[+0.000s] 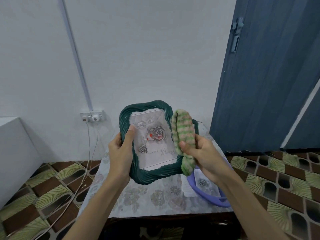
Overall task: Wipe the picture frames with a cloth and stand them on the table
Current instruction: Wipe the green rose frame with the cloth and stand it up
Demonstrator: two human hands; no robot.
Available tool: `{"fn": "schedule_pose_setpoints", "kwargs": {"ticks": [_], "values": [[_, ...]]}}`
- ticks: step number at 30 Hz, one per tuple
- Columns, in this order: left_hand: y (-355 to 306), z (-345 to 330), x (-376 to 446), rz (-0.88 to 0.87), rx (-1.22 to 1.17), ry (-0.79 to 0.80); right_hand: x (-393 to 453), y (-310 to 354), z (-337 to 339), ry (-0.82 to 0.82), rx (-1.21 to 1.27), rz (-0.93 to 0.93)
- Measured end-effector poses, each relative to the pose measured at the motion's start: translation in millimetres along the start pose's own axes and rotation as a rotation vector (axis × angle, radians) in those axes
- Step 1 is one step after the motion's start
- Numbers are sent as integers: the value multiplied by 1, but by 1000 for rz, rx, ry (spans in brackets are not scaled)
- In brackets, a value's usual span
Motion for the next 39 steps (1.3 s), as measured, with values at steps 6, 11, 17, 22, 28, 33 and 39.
{"fn": "schedule_pose_setpoints", "kwargs": {"ticks": [6,11,17,22,28,33,39], "values": [[8,-7,-2,53,-9,12,8,-7,-4,-404,-101,104],[4,-3,-1,56,-60,-7,12,-10,18,-441,394,-126],[5,-4,2,46,-45,-11,-14,-2,7,-13,352,-125],[0,-9,-3,-29,59,36,-8,-10,-8,-281,122,16],[-7,-4,-9,-81,145,71,6,-1,10,-261,331,-74],[-8,-2,-10,-105,174,102,7,32,13,-38,383,38],[-7,-9,-15,-139,225,152,3,32,-7,-221,-72,185]]}}
Point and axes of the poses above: each hand's wrist, its own x-axis towards the middle knuckle, its own z-axis out of the back of the hand, y = z × x, the point moved 2 cm from there along x, towards the middle knuckle, and after that the axes turned 9 degrees about z, right-handed, at the moved point
